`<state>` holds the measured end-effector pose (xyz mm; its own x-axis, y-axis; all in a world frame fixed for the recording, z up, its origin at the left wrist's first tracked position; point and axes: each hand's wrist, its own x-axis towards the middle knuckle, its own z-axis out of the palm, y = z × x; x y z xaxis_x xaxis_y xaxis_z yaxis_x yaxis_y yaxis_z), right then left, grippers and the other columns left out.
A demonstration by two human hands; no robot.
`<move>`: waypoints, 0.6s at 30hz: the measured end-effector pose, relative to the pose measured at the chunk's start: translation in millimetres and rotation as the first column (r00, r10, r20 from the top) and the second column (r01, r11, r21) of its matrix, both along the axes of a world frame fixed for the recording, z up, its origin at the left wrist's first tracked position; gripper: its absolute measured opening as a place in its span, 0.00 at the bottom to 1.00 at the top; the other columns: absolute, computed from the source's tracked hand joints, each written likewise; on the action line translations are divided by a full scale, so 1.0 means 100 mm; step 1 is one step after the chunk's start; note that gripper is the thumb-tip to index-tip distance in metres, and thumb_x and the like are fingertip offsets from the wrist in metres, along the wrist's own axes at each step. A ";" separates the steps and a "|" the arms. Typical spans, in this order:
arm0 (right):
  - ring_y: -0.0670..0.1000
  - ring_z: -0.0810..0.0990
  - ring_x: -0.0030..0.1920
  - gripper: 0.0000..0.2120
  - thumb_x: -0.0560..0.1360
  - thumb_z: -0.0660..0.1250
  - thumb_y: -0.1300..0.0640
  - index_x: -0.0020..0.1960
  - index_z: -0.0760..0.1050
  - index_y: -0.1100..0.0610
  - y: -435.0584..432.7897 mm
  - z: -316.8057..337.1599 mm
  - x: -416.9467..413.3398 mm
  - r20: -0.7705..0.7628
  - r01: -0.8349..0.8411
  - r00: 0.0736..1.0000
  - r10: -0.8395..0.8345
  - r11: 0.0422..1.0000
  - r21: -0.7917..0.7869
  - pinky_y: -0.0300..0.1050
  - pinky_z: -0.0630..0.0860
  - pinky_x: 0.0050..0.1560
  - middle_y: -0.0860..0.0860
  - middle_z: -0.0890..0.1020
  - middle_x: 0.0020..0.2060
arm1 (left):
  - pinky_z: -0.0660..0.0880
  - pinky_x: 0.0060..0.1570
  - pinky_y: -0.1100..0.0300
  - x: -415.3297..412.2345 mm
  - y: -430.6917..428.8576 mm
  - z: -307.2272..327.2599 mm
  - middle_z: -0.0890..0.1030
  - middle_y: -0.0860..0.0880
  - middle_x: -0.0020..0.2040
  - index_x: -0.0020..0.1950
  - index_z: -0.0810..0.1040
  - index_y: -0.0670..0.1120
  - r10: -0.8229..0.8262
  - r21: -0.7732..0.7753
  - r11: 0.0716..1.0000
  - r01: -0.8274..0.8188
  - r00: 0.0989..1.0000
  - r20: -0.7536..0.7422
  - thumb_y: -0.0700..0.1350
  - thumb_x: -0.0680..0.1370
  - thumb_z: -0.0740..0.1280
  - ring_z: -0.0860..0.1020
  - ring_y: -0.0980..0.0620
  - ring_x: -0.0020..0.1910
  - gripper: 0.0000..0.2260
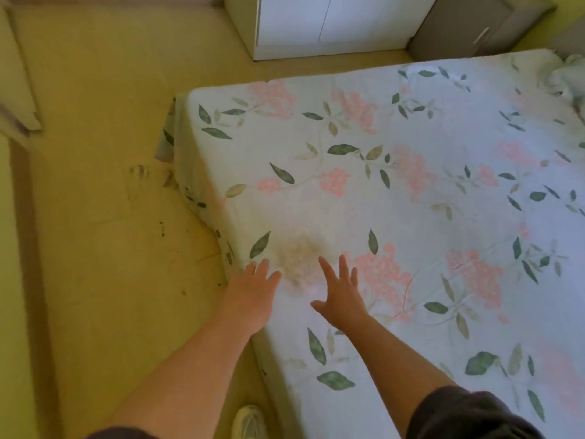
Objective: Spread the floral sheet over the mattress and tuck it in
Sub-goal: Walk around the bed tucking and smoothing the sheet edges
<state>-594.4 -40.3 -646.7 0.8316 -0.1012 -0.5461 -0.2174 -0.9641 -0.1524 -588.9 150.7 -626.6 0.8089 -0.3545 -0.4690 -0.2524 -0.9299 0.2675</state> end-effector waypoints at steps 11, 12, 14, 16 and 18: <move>0.64 0.36 0.76 0.42 0.73 0.66 0.39 0.75 0.41 0.35 0.36 -0.30 1.22 -0.058 -0.258 0.965 0.257 0.966 -0.016 0.69 0.63 0.67 0.50 0.33 0.76 | 0.69 0.46 0.55 1.19 0.43 -0.34 0.72 0.47 0.56 0.58 0.72 0.47 -0.068 0.092 0.994 0.063 0.997 0.049 0.40 0.78 0.59 0.72 0.47 0.52 0.10; 0.63 0.37 0.76 0.42 0.73 0.66 0.38 0.75 0.41 0.35 0.46 -0.29 1.40 -0.047 -0.289 0.956 0.288 0.957 -0.010 0.69 0.63 0.67 0.50 0.34 0.76 | 0.67 0.44 0.56 1.34 0.54 -0.32 0.72 0.47 0.54 0.56 0.72 0.47 -0.021 0.091 0.996 0.018 0.999 0.031 0.40 0.79 0.58 0.72 0.48 0.51 0.08; 0.63 0.37 0.76 0.42 0.73 0.67 0.39 0.75 0.42 0.35 0.69 -0.28 1.81 -0.049 -0.307 0.950 0.308 0.951 0.027 0.71 0.61 0.68 0.49 0.35 0.77 | 0.66 0.42 0.58 1.71 0.79 -0.29 0.73 0.48 0.53 0.54 0.72 0.47 0.081 0.081 0.993 -0.082 0.997 0.013 0.41 0.80 0.57 0.73 0.49 0.48 0.07; 0.63 0.37 0.76 0.42 0.72 0.68 0.39 0.75 0.43 0.34 1.03 -0.30 2.36 -0.045 -0.283 0.957 0.285 0.957 0.059 0.73 0.58 0.68 0.49 0.36 0.77 | 0.66 0.41 0.58 2.24 1.13 -0.30 0.73 0.48 0.53 0.55 0.72 0.47 0.150 0.069 0.986 -0.153 0.987 0.055 0.42 0.80 0.57 0.71 0.50 0.45 0.06; 0.65 0.36 0.75 0.42 0.72 0.68 0.39 0.75 0.44 0.34 1.32 -0.34 2.87 -0.025 -0.264 0.964 0.266 0.962 0.071 0.75 0.55 0.67 0.48 0.36 0.77 | 0.66 0.39 0.57 2.79 1.41 -0.37 0.72 0.47 0.54 0.57 0.70 0.46 0.205 0.052 0.975 -0.214 0.969 0.136 0.42 0.80 0.57 0.70 0.50 0.43 0.07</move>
<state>-307.0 92.0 -680.7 0.8048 0.1577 -0.5723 0.0384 -0.9759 -0.2150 -310.3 291.4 -663.2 0.9172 -0.1426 -0.3719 -0.0785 -0.9801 0.1822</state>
